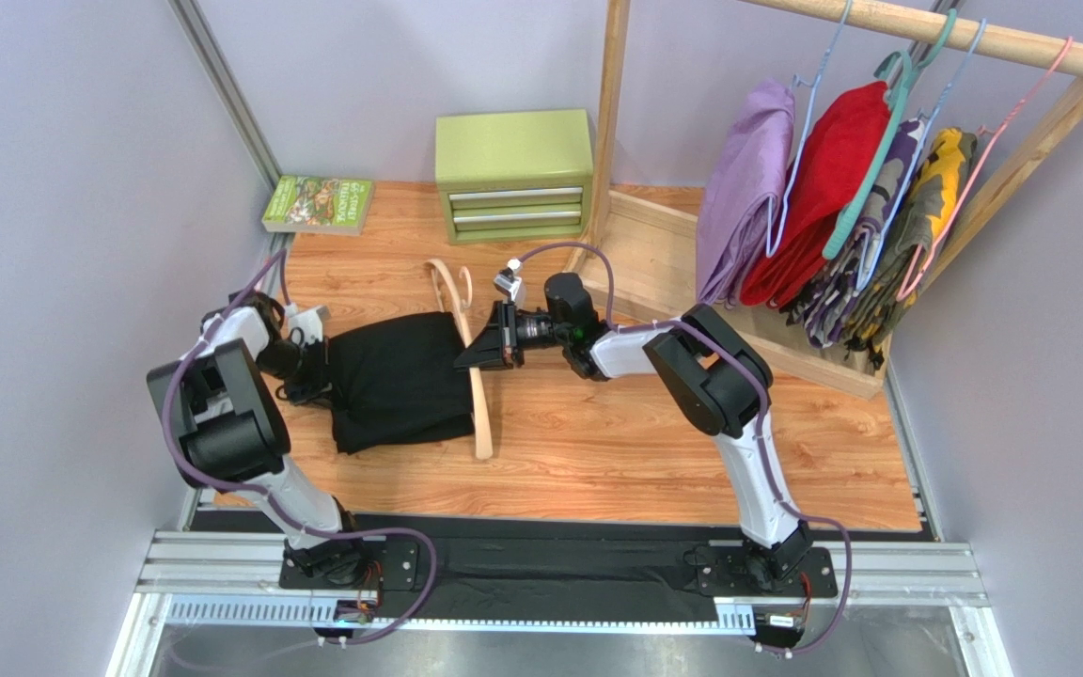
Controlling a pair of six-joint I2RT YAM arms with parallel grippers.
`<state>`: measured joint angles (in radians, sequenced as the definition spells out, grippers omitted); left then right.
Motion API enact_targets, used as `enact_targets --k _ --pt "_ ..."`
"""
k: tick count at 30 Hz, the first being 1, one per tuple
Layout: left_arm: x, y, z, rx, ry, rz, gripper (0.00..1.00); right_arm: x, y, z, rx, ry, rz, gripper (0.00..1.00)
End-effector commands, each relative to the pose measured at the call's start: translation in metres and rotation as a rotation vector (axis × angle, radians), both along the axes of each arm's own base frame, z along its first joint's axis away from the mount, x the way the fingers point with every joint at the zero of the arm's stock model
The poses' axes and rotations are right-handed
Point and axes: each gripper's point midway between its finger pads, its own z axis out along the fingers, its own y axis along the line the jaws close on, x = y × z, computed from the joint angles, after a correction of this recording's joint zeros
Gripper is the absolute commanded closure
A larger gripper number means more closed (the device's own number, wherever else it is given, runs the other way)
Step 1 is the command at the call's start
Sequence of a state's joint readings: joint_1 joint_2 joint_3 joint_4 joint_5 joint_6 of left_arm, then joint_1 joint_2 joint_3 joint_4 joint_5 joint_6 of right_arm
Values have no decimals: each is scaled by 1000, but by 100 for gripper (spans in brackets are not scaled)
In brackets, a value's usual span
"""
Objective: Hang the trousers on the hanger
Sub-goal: Place trousers on hanger
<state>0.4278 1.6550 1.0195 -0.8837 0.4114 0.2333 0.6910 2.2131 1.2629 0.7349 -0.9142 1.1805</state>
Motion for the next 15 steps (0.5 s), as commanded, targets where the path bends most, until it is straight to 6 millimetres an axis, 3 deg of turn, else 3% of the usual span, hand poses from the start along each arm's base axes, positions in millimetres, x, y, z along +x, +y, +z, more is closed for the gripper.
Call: enact_targets --k 1,4,5,6,14,15 --pt "10 35 -28 138 26 -31 89 8 -9 14 -32 43 -44 100" --pt "8 30 -27 104 31 -38 80 8 -15 30 -27 16 -54 100" --pt "11 26 -17 96 -15 -39 78 8 -18 45 -13 -21 -60 100" --pt "11 14 -11 39 -56 -47 70 7 -21 48 -14 -28 -64 100" --pt "15 -32 96 -42 -482 -114 41 -8 -35 119 58 -178 -37 100" --pt "15 -37 108 -51 -528 -123 28 -12 -39 128 59 -200 -32 100"
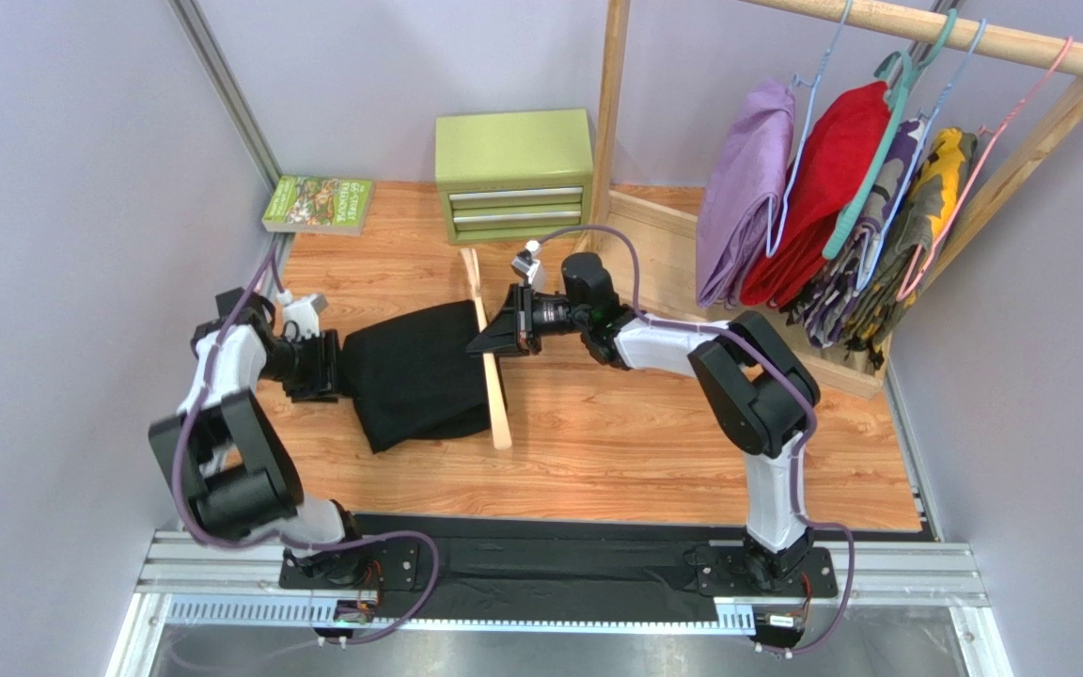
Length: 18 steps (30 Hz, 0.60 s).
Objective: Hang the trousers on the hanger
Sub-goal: Place trousers on hanger
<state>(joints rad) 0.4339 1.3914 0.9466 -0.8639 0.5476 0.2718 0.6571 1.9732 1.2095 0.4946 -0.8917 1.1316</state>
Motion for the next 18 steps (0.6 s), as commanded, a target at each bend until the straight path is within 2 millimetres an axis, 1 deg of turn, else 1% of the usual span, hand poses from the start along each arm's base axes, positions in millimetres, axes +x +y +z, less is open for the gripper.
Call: enact_targets --k 1,2,3,4,5,6,7,8,9,10,12,13,14,15,16,17,18 --pt "9 -21 75 -11 -330 -78 23 -9 -13 78 96 -212 22 100" --pt "7 -25 85 -15 -362 -87 18 -11 -15 85 98 -224 25 100" --pt "7 -31 100 -30 -409 -105 5 -16 -22 92 78 -233 29 100" --pt "3 -35 114 -25 -451 -108 0 -18 -24 103 70 -246 31 100" --pt "3 -37 126 -31 -480 -105 0 -19 -28 106 43 -249 26 100" --pt "1 -42 135 -46 -503 -110 0 -19 -37 97 -46 -190 -5 100" --pt "-2 -46 147 -44 -542 -117 0 -26 -47 111 -51 -276 -5 100" --pt "-3 -49 157 -47 -573 -126 0 -30 -52 116 -64 -306 -10 100" --pt "-6 -55 165 -72 -594 -132 0 -36 -59 113 -102 -300 -15 100" --pt "-9 -58 174 -67 -631 -140 0 -44 -65 126 -87 -349 -14 100" --pt "-12 -65 189 -86 -671 -151 1 -51 -72 123 -105 -328 -19 100" --pt "-14 -67 197 -80 -700 -154 0 -54 -76 126 -109 -332 -28 100" --pt "-16 -69 205 -82 -720 -163 0 -59 -83 138 -98 -360 -44 100" --pt "-17 -70 210 -81 -730 -158 0 -61 -87 139 -116 -362 -73 100" --pt "-17 -70 214 -79 -739 -158 0 -62 -93 144 -120 -373 -97 100" --pt "-18 -71 220 -76 -752 -160 0 -69 -101 161 -103 -396 -123 100" --pt "-18 -71 222 -74 -758 -159 0 -68 -108 163 -154 -370 -177 100"
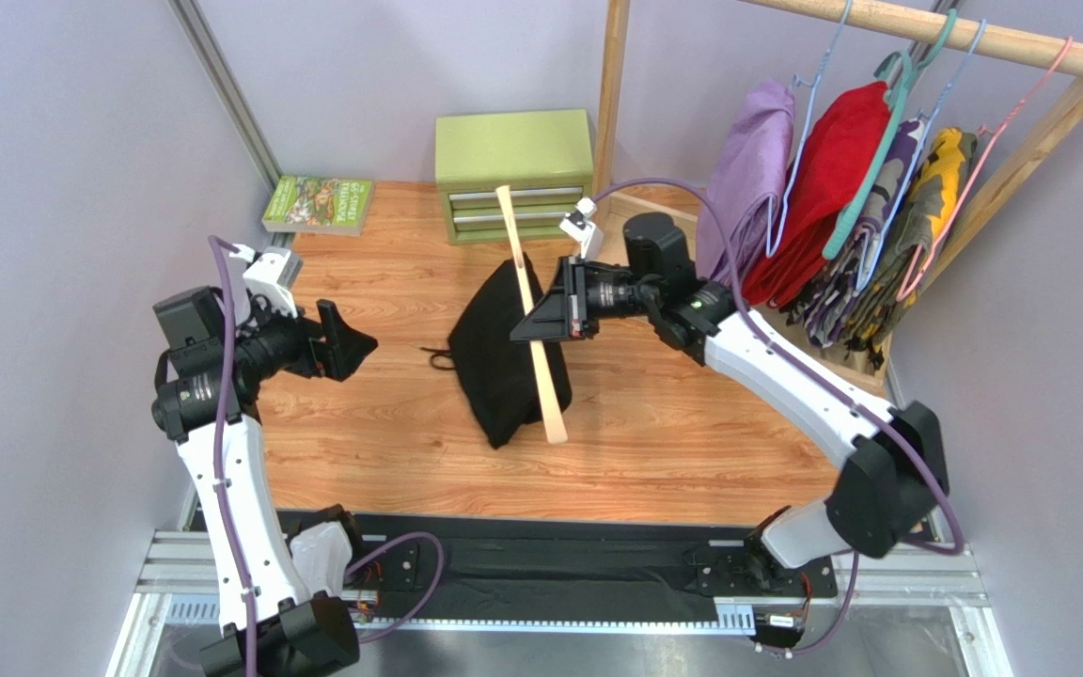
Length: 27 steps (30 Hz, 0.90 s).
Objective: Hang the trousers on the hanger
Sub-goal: Place trousers on hanger, then hang the hanger with trousers onto the clothesline
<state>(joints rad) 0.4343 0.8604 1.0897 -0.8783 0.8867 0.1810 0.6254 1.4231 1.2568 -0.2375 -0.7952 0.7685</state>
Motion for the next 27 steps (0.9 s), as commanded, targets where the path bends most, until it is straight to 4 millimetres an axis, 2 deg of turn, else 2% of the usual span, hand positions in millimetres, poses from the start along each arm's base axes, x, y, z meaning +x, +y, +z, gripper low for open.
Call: enact_targets --k 1,4,6,7,9,10,13,14,16,18,19,21,22,23,24,25,26,27 --pt "-2 -9 34 -35 -79 -16 0 -10 -33 41 -33 -90 -150 100" --pt "2 -8 38 -66 -87 5 0 -24 -50 67 7 -78 -225 100" --pt "5 -11 42 -113 -90 10 0 -25 -61 82 32 -100 -299 100" --pt "6 -11 42 -129 -90 15 0 -26 -64 96 54 -128 -313 100" --pt "9 -12 41 -172 -79 30 0 -19 -69 112 77 -152 -359 100" --pt "11 -13 40 -188 -68 28 0 -17 -73 128 103 -165 -380 100" --pt "11 -17 39 -231 -41 18 0 3 -83 144 117 -131 -473 100" --pt "11 -17 39 -234 -39 19 0 10 -91 162 141 -139 -513 100" --pt "10 -19 42 -231 -53 14 0 28 -95 165 144 -79 -563 100" --pt "8 -21 45 -228 -67 7 0 41 -102 185 177 -82 -597 100" --pt "8 -21 46 -227 -70 6 0 54 -106 195 188 -87 -627 100" --pt "6 -23 48 -233 -72 6 0 69 -110 208 203 -103 -661 100" --pt "5 -23 47 -235 -72 7 0 87 -111 204 190 -94 -691 100" --pt "3 -24 48 -234 -76 4 0 91 -115 225 220 -133 -712 100" --pt "1 -26 49 -236 -78 1 0 98 -117 229 224 -146 -727 100" --pt "1 -25 47 -238 -75 5 0 119 -119 224 207 -135 -757 100" --pt "-1 -27 48 -238 -81 2 0 125 -126 239 228 -163 -788 100" --pt "-2 -27 46 -242 -75 4 0 133 -126 242 232 -167 -802 100"
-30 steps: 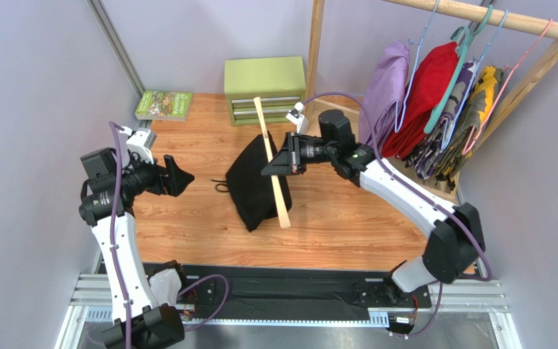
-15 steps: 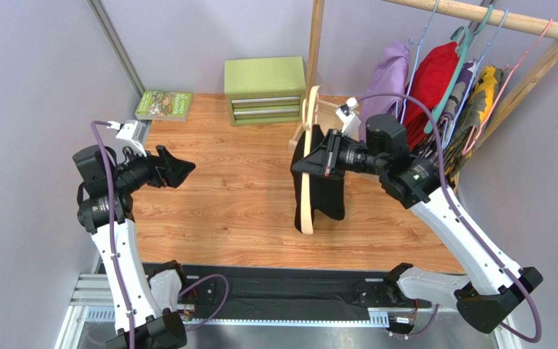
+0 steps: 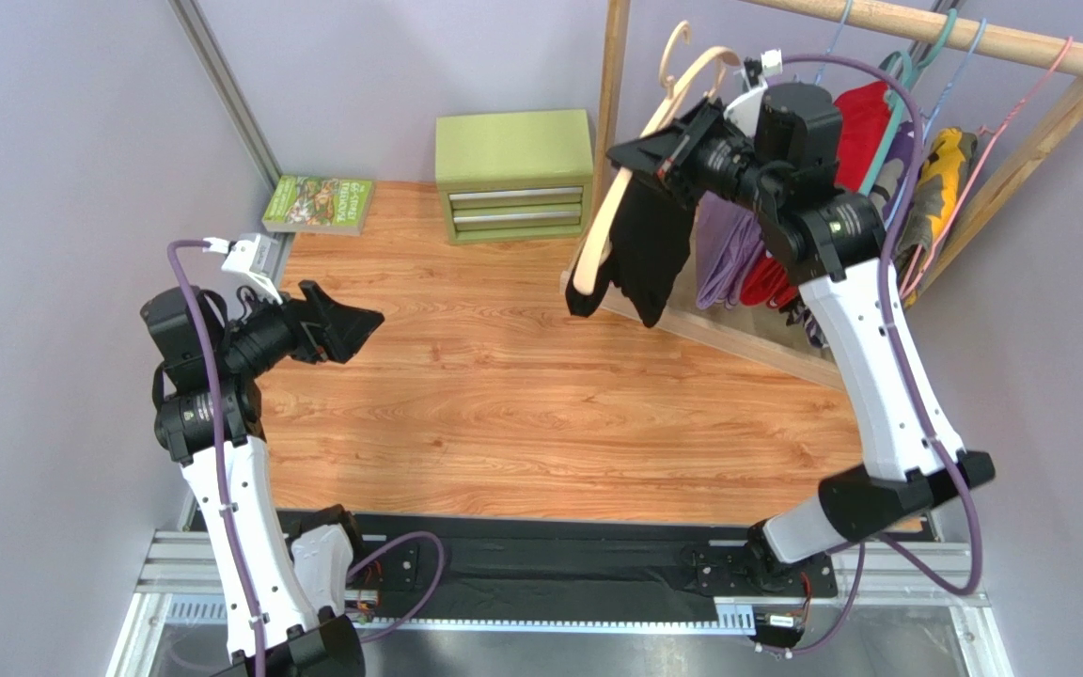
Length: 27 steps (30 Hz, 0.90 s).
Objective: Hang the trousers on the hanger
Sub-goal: Hang the hanger with trousers onto the clothesline
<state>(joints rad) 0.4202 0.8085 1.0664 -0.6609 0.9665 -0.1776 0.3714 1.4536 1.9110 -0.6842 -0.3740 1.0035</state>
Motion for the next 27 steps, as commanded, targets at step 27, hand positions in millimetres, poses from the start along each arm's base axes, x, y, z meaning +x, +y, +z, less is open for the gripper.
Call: enact_targets --k 27 --pt "0 -2 -9 -29 28 -10 0 147 -49 97 246 -267 -387 100"
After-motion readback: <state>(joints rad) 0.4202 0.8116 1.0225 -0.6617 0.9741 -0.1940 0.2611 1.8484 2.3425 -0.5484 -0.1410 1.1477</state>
